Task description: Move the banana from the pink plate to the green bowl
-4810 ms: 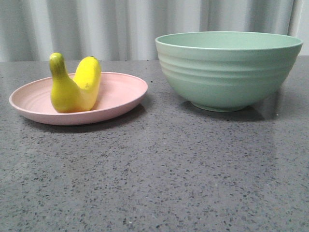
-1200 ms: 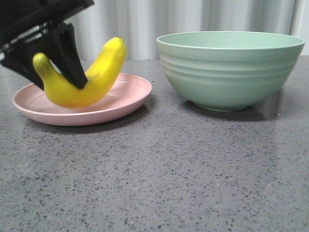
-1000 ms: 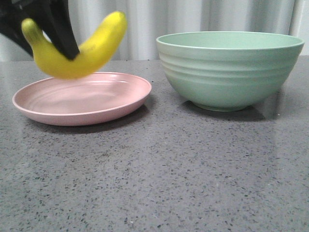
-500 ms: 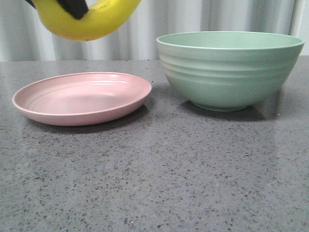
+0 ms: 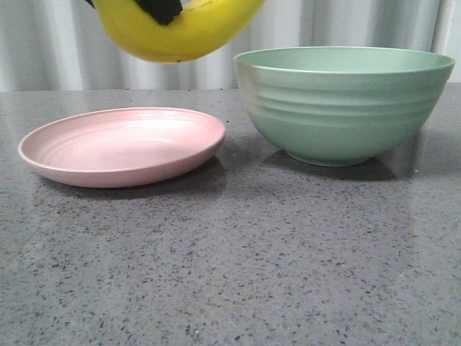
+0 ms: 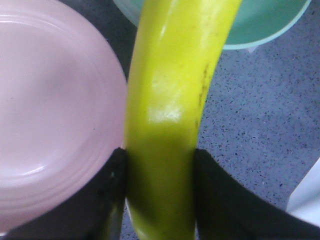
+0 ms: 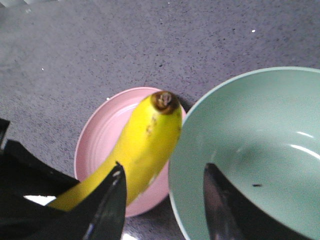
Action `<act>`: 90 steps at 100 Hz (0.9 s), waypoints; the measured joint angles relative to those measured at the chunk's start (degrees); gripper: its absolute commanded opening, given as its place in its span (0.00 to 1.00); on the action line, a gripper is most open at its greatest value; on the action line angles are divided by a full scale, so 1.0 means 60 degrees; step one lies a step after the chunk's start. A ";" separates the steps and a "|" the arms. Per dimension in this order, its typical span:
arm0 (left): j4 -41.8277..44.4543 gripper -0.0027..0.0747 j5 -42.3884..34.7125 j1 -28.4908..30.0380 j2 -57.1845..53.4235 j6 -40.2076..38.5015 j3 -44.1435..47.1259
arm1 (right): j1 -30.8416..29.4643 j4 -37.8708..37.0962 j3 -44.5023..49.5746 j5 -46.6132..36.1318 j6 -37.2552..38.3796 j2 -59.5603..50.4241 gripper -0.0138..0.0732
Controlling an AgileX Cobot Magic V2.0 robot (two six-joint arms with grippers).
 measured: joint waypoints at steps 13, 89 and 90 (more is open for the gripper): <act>-0.0088 0.01 0.0000 0.0000 0.0000 0.0000 0.0000 | 0.0000 0.0731 0.0000 -0.0632 0.0081 0.0410 0.49; -0.0188 0.01 0.0045 0.0000 0.0000 0.0000 0.0000 | 0.0196 0.2076 0.0000 -0.1166 0.0086 0.1619 0.07; -0.0188 0.01 0.0045 0.0000 0.0000 0.0000 0.0000 | 0.0196 0.2076 0.0000 -0.1166 0.0086 0.1619 0.07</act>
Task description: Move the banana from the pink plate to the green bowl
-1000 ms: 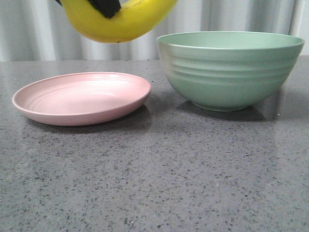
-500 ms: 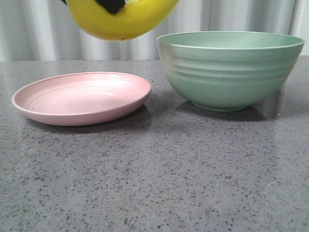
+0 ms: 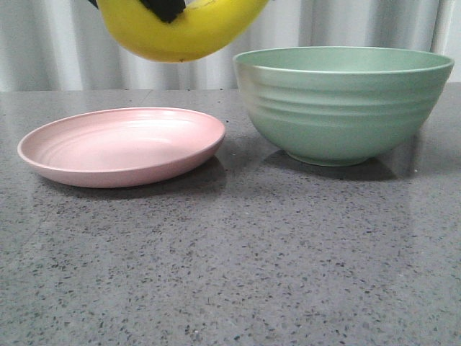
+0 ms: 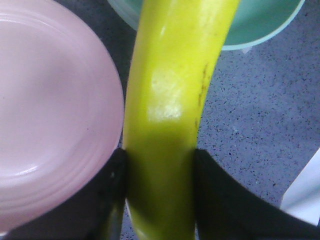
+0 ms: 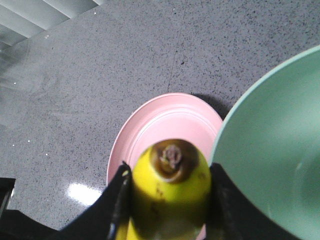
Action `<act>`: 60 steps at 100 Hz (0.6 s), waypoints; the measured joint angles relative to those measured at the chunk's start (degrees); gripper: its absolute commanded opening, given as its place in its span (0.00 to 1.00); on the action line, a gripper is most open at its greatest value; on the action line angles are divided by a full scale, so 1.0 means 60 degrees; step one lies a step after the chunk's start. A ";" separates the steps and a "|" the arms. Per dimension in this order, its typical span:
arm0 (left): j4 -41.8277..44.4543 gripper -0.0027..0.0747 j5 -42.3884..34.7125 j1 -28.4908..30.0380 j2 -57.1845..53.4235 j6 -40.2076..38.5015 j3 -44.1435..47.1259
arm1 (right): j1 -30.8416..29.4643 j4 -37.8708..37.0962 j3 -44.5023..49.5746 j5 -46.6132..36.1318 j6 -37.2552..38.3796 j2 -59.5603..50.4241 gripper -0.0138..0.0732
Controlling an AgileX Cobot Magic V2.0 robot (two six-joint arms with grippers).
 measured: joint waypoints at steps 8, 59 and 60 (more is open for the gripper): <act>0.0000 0.02 0.0000 0.0000 0.0000 0.0000 0.0000 | 0.0000 0.0000 0.0000 0.0000 0.0000 0.0000 0.07; -0.0092 0.54 -0.0002 0.0000 -0.0032 0.0000 -0.0532 | 0.0000 -0.0105 0.0000 -0.0243 -0.0058 0.0036 0.07; -0.0092 0.54 -0.0002 0.0000 -0.0032 0.0000 -0.0577 | 0.0000 -0.0114 0.0000 -0.0240 -0.0058 0.0036 0.07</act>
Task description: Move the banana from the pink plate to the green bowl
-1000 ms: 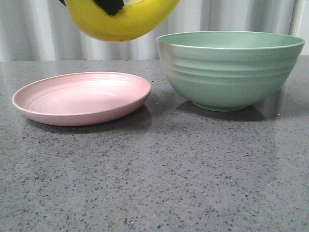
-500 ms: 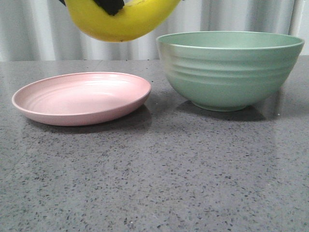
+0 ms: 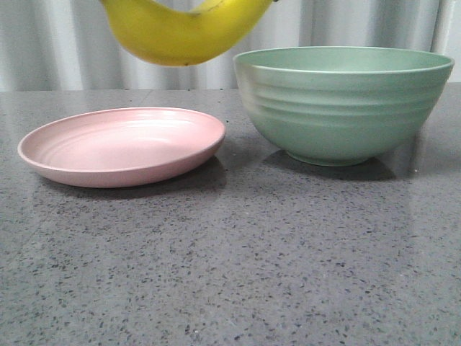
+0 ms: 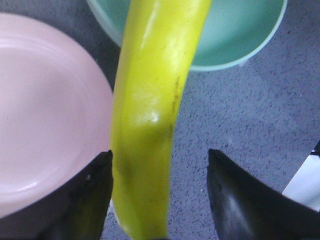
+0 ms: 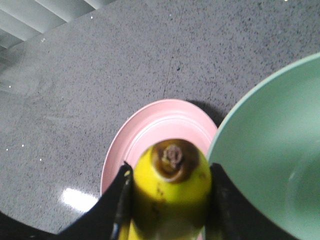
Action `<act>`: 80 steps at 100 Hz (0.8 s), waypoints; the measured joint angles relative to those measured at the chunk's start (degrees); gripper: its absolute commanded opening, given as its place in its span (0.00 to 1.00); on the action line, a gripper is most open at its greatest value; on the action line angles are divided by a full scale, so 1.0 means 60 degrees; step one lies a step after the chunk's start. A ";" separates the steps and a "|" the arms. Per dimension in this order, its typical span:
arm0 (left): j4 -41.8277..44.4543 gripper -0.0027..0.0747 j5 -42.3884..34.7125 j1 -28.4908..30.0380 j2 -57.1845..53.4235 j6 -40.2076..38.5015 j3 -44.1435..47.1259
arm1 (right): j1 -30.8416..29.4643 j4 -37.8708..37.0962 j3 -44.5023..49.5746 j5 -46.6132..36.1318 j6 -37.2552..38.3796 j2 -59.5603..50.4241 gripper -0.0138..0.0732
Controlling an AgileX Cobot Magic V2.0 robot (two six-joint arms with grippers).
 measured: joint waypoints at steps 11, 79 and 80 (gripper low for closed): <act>-0.0023 0.54 0.0000 0.0000 0.0000 0.0000 -0.0269 | -0.0213 -0.0042 -0.0003 -0.0092 -0.0017 0.0000 0.07; -0.0067 0.54 -0.0017 0.0000 -0.0015 0.0000 -0.0509 | -0.2552 -0.2497 -0.0727 0.0656 -0.0052 -0.0100 0.07; -0.0067 0.54 -0.0017 0.0000 -0.0015 0.0000 -0.0509 | -0.2552 -0.2518 -0.0727 0.0677 -0.0052 -0.0100 0.07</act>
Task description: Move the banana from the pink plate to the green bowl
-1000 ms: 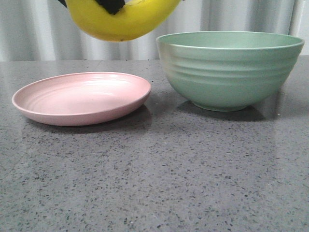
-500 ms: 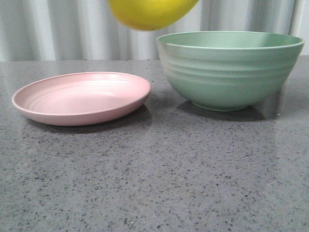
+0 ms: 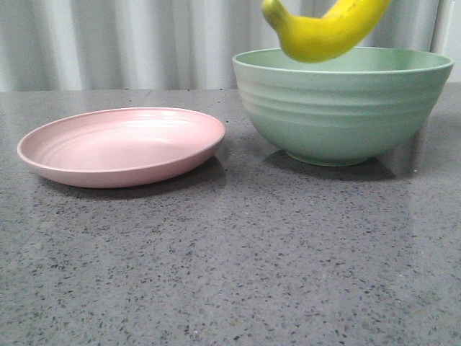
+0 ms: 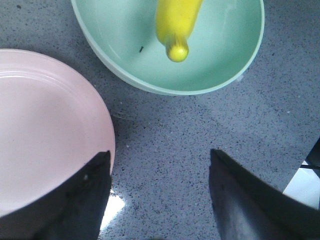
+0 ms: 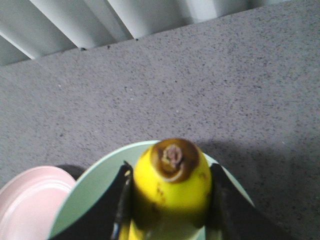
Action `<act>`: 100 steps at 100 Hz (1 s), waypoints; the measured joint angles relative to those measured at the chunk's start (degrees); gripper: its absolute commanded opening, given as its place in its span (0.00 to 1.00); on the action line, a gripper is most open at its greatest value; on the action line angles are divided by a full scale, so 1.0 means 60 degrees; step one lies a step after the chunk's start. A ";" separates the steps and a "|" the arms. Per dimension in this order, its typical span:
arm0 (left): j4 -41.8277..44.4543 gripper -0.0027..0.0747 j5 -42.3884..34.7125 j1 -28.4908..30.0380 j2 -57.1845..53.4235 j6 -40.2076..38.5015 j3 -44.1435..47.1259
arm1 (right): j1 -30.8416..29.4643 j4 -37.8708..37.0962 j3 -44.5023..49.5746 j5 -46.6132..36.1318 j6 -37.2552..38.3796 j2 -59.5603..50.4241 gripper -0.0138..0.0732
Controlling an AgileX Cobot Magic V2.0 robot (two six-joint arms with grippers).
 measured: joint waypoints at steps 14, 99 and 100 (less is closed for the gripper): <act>-0.0036 0.54 0.0000 0.0000 0.0000 0.0000 0.0000 | 0.0000 -0.0244 0.0000 0.0344 0.0000 0.0212 0.07; -0.0065 0.54 0.0000 0.0000 0.0000 0.0000 0.0000 | 0.0000 -0.0477 0.0000 0.1027 -0.0245 0.0867 0.63; -0.0065 0.54 0.0000 0.0000 0.0000 0.0000 0.0000 | 0.0000 -0.0477 0.0000 0.1027 -0.0245 0.0867 0.64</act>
